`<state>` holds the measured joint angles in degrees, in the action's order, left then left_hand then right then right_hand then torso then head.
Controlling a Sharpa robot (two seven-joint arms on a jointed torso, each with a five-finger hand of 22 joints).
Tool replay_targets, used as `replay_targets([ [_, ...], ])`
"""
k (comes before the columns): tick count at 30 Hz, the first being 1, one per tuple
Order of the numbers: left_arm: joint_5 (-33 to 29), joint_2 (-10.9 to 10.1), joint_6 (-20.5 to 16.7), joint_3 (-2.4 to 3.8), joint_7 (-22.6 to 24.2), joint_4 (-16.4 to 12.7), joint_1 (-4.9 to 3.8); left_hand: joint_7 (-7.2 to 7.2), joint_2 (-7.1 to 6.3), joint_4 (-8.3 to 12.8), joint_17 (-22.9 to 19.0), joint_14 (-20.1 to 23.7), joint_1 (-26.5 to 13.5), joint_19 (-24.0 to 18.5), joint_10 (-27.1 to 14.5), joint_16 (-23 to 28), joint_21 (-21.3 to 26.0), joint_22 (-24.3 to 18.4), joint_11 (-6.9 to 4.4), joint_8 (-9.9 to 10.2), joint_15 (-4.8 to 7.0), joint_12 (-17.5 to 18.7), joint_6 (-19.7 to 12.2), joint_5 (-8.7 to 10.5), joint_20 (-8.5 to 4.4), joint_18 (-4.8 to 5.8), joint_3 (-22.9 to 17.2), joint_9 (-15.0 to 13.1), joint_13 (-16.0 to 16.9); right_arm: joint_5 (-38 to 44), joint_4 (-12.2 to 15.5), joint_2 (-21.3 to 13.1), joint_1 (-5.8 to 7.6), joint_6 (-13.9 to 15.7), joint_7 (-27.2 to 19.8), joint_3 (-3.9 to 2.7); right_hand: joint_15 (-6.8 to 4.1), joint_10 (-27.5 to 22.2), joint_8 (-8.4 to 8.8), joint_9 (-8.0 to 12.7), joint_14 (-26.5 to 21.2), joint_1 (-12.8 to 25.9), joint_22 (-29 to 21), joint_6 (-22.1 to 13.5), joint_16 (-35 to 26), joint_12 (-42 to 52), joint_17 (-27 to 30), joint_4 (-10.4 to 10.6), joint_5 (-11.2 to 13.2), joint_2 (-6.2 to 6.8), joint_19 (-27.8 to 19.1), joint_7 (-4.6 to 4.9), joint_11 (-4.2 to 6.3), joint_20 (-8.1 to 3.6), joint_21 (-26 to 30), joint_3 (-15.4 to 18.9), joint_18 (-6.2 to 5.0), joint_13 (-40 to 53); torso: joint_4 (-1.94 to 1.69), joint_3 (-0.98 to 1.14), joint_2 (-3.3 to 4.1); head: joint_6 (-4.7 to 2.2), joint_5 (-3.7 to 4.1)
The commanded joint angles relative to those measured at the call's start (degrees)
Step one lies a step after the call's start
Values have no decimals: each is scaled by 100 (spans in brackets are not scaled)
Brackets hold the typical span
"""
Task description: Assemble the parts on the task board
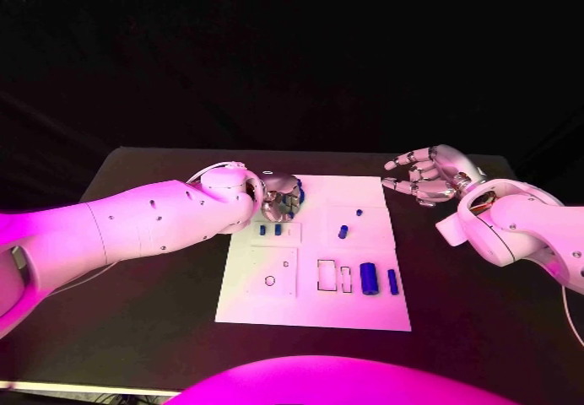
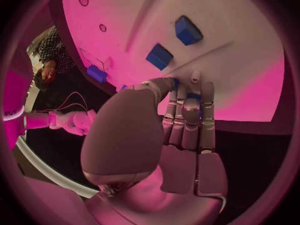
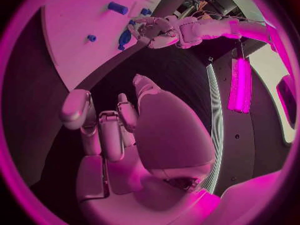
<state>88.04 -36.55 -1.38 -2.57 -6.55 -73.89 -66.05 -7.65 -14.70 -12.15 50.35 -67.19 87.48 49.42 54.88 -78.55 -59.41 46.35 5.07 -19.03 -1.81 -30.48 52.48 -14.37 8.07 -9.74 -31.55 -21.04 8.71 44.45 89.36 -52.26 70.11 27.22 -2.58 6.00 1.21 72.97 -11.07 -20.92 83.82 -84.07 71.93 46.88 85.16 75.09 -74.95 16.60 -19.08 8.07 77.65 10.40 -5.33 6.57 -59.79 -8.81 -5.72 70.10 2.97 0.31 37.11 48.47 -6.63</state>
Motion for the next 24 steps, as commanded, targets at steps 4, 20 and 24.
replay_targets([
  [4, -141, 10, 129, -35, 110, 9, 52, 12, 30, 65, 153, -188, -82, 18, 162, -94, -64, 40, -32, 33, 40, 97, 94, 48, -54, -81, -11, -44, -12, 15, 8, 7, -3, -59, -54, -1, -39, -5, -38, 9, 336, 9, -7, -49, -18, -12, -450, -15, -18, 41, -25, -7, 1, 8, 26, -43, -39, -3, -9, 2, -3, 12, 1],
  [20, -359, -123, -381, 13, 405, -64, 90, 1, 159, 308, 551, -619, -98, 438, 621, -303, -462, 520, -108, 34, 126, 372, 417, 31, -142, 6, -174, -184, -33, 19, 1, 15, -3, -66, -52, -1, -39, 7, -43, 10, 337, 11, -7, -46, -18, -4, -452, -15, -18, 41, -23, -8, 2, 7, 26, -49, -39, 6, -5, 1, -13, -61, -4],
  [24, -455, -217, -455, 88, 430, -177, 93, -3, 150, 331, 556, -633, -108, 441, 632, -308, -477, 532, -103, 53, 125, 414, 416, 29, -147, 7, -194, -189, -39, 19, -5, 15, -4, -66, -50, -1, -39, 7, -43, 10, 337, 11, -7, -46, -18, -4, -452, -15, -18, 41, -23, -8, 2, 7, 26, -49, -39, 6, -10, 3, -18, -84, -4],
])
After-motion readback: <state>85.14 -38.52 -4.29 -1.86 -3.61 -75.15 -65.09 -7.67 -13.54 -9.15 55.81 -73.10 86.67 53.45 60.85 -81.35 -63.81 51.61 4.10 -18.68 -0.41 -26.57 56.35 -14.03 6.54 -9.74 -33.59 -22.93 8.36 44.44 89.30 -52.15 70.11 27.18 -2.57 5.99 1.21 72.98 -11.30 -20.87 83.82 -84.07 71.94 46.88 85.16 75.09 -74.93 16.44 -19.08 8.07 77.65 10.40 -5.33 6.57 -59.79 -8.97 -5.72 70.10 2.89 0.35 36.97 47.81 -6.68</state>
